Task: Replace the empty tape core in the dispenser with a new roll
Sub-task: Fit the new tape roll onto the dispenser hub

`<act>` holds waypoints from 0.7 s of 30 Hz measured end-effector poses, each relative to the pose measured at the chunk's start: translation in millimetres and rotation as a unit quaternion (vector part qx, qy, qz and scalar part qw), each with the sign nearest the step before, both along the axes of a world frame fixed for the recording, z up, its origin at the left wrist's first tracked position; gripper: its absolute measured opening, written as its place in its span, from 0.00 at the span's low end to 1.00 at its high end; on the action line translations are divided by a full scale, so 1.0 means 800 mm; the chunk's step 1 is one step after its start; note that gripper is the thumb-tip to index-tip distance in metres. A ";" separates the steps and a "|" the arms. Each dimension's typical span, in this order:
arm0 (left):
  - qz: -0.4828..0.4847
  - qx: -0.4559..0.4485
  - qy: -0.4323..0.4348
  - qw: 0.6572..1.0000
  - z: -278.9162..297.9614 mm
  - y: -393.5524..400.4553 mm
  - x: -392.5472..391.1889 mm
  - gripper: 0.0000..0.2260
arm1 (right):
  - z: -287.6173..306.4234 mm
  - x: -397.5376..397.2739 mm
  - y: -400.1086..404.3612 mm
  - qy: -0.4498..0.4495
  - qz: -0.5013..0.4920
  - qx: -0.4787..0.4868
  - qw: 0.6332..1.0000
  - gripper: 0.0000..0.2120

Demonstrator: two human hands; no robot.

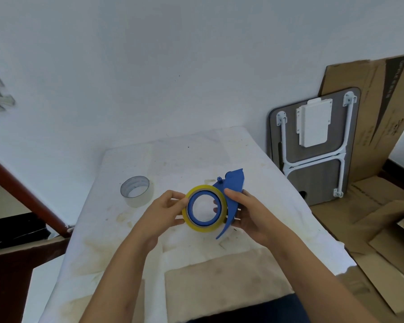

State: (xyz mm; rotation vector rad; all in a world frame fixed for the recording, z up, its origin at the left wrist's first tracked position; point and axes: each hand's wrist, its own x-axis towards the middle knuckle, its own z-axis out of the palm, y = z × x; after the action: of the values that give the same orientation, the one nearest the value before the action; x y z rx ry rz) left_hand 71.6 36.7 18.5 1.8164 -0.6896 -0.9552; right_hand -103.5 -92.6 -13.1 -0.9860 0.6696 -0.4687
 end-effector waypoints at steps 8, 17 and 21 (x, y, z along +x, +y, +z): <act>-0.070 -0.058 0.257 0.962 -0.005 0.011 -0.002 0.17 | 0.002 -0.007 0.003 -0.094 0.040 0.061 0.993 0.20; -0.099 -0.128 0.221 0.962 -0.003 -0.001 -0.023 0.19 | 0.012 0.004 0.005 -0.113 -0.021 0.044 0.992 0.14; -0.144 -0.105 0.201 0.963 -0.002 -0.005 -0.030 0.22 | 0.009 0.007 0.004 -0.134 -0.030 0.067 0.988 0.17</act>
State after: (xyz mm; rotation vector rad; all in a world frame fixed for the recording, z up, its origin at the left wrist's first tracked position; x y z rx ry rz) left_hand 47.4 32.7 17.2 1.3024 -0.7733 -1.3426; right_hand -97.9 -89.5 -5.6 -0.7597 0.4817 -0.5898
